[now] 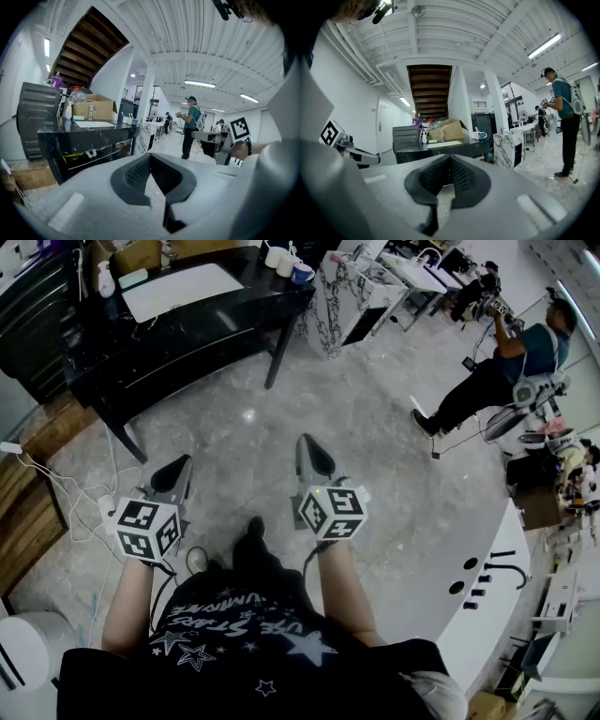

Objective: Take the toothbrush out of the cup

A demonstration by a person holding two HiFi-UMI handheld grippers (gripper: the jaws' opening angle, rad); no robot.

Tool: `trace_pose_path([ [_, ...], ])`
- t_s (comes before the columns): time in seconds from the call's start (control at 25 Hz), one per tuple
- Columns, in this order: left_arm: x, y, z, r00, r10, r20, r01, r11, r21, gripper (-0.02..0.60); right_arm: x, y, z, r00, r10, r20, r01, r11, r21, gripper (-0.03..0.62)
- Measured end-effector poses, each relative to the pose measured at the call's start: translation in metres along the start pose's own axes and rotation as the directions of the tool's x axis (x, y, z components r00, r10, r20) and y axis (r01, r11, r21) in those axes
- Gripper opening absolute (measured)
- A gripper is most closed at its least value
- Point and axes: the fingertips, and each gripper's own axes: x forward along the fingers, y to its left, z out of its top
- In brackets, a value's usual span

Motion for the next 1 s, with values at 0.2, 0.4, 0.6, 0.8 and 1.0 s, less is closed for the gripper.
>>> trace_pose_path([
  [0.2,-0.001,0.000,0.003,1.000,0.003,0.006,-0.003,1.000,0.011,0.009,0.002,0.000,-0.001,1.000,0.006,-0.001,-0.006,1.000,-0.004,0.005],
  [0.4,-0.004,0.004,-0.008,1.000,0.009,-0.015,-0.009,1.000,0.006,0.009,0.002,0.008,-0.009,1.000,0.012,-0.016,-0.012,1.000,0.001,0.005],
  [0.6,-0.010,0.006,-0.018,1.000,0.008,-0.027,-0.008,1.000,0.004,0.009,-0.001,0.013,-0.019,0.999,0.005,-0.040,-0.005,1.000,0.003,0.005],
  [0.8,-0.014,0.005,-0.023,0.999,-0.009,-0.039,0.009,1.000,0.000,0.009,-0.003,0.020,-0.018,0.999,0.014,-0.038,-0.014,1.000,-0.005,0.005],
  [1.0,0.002,0.004,-0.020,0.999,-0.005,-0.040,0.005,1.000,-0.006,0.009,0.008,0.005,-0.019,0.999,0.025,-0.039,-0.025,1.000,0.008,0.015],
])
